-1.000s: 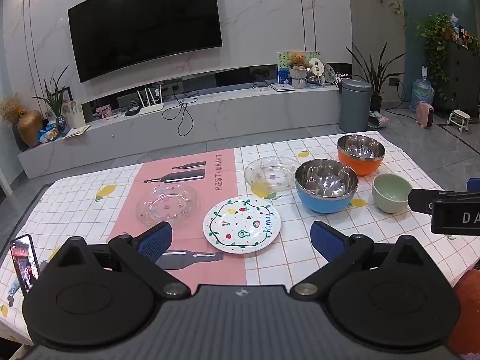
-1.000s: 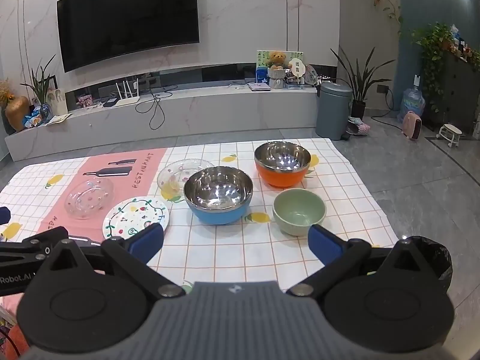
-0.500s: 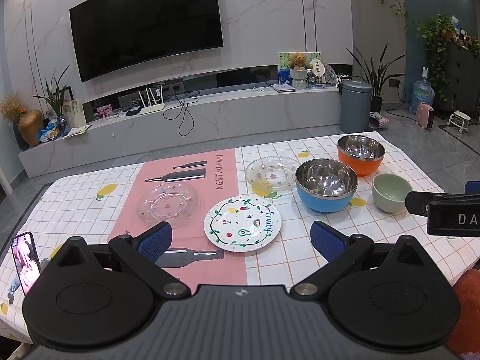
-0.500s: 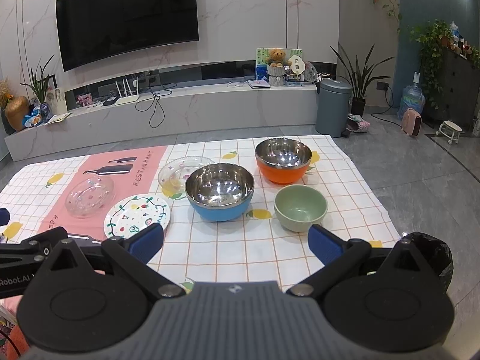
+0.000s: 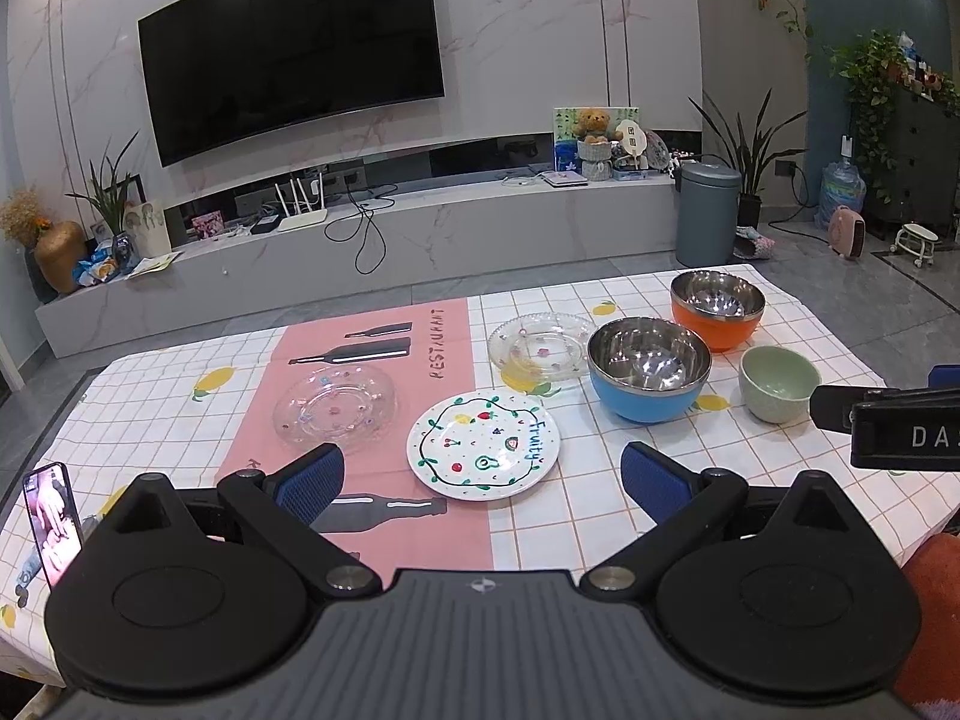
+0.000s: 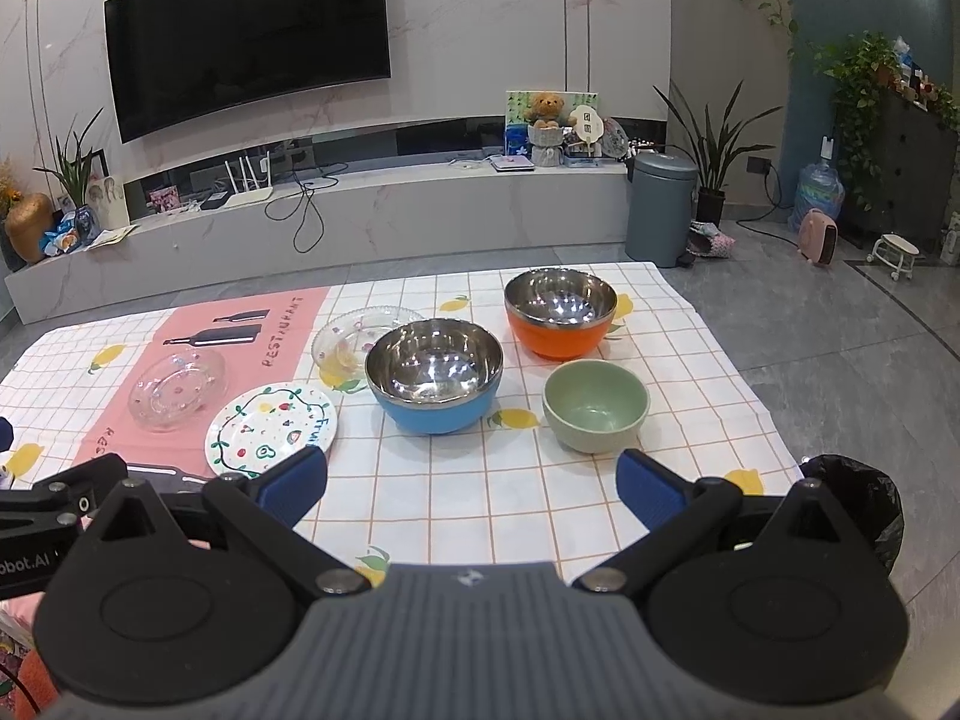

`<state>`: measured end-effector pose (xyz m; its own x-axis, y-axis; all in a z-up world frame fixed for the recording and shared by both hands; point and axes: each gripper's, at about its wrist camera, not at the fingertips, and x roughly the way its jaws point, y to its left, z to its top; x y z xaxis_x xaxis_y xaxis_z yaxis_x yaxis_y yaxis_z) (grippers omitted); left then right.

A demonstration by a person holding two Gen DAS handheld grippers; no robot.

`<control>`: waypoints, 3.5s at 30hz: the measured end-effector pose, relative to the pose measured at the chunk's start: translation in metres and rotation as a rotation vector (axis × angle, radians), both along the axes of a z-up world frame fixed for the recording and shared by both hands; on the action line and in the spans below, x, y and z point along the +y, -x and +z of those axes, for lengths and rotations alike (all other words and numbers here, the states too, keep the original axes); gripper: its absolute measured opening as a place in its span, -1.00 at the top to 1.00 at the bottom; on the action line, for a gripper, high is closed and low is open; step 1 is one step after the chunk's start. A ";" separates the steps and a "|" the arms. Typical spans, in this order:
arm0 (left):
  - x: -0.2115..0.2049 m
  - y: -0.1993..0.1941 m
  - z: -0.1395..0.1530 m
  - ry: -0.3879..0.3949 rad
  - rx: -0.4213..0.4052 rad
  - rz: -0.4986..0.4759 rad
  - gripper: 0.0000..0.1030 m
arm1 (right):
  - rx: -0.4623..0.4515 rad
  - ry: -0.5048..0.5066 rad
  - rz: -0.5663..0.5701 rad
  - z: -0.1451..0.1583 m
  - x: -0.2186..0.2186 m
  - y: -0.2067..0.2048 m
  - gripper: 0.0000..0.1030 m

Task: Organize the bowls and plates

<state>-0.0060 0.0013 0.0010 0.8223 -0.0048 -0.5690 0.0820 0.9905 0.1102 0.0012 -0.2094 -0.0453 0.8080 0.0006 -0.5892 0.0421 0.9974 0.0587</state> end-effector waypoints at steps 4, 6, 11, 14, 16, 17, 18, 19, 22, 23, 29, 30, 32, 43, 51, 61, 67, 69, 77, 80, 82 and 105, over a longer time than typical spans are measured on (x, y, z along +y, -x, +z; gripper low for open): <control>0.000 0.000 0.000 0.000 -0.001 0.000 -1.00 | -0.003 0.004 -0.003 0.001 0.001 0.000 -0.95; 0.000 0.001 0.000 0.002 -0.001 -0.002 -1.00 | -0.005 0.005 -0.005 0.001 0.001 0.001 -0.95; -0.001 0.005 0.003 0.003 -0.003 -0.006 -1.00 | -0.008 0.008 -0.011 0.001 0.000 0.003 -0.95; -0.002 0.006 0.006 0.007 -0.002 -0.011 -1.00 | -0.008 0.010 -0.012 0.001 0.001 0.004 -0.95; -0.003 0.006 0.007 0.011 0.000 -0.012 -1.00 | -0.008 0.010 -0.012 0.001 0.000 0.004 -0.95; -0.001 0.007 0.008 0.013 0.000 -0.014 -1.00 | -0.008 0.010 -0.012 0.001 0.000 0.004 -0.95; 0.000 0.007 0.008 0.013 0.001 -0.014 -1.00 | -0.008 0.009 -0.011 0.000 0.000 0.004 -0.95; -0.001 0.006 0.007 0.013 0.001 -0.015 -1.00 | -0.007 0.010 -0.012 0.000 0.001 0.004 -0.95; 0.000 0.005 0.006 0.016 0.003 -0.017 -1.00 | -0.005 0.008 -0.014 0.001 0.000 0.005 -0.95; 0.000 0.005 0.006 0.017 0.003 -0.018 -1.00 | -0.005 0.007 -0.016 0.002 0.000 0.005 -0.95; -0.001 0.003 0.004 0.021 0.010 -0.024 -1.00 | -0.002 0.005 -0.021 0.001 -0.002 0.005 -0.95; -0.001 0.003 0.003 0.023 0.011 -0.024 -1.00 | -0.001 0.005 -0.021 0.001 -0.002 0.005 -0.95; 0.000 0.002 0.003 0.026 0.013 -0.026 -1.00 | 0.004 0.006 -0.024 0.001 -0.001 0.004 -0.95; 0.001 0.000 0.001 0.030 0.020 -0.028 -1.00 | 0.010 0.004 -0.028 0.001 -0.001 0.002 -0.95; 0.001 -0.001 0.000 0.036 0.019 -0.031 -1.00 | 0.016 0.004 -0.030 -0.001 0.000 0.002 -0.95; 0.009 -0.001 -0.003 0.139 -0.014 -0.046 -1.00 | -0.005 -0.012 -0.021 -0.013 -0.003 0.003 -0.95; 0.008 -0.019 -0.009 0.268 0.015 -0.135 -0.97 | -0.034 -0.077 -0.001 -0.020 -0.010 -0.001 -0.92; 0.009 -0.026 -0.010 0.341 -0.017 -0.153 -0.96 | -0.057 -0.076 -0.008 -0.022 -0.011 -0.004 -0.82; 0.010 -0.075 -0.027 0.489 0.003 -0.107 -0.13 | -0.083 -0.131 -0.043 -0.029 -0.025 -0.038 -0.70; 0.006 -0.094 -0.033 0.490 0.006 -0.097 -0.08 | -0.060 -0.143 -0.030 -0.032 -0.029 -0.061 -0.67; 0.004 -0.109 -0.035 0.508 0.034 -0.085 -0.09 | -0.040 -0.135 -0.023 -0.037 -0.027 -0.077 -0.64; -0.023 -0.230 -0.099 0.536 0.303 -0.035 -0.18 | 0.261 -0.262 -0.122 -0.101 -0.038 -0.223 0.04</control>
<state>0.2242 -0.0220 -0.0983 0.6185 -0.3789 -0.6884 0.0655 0.8979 -0.4353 0.2243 -0.2470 -0.1460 0.6345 0.0914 -0.7675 0.2071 0.9366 0.2827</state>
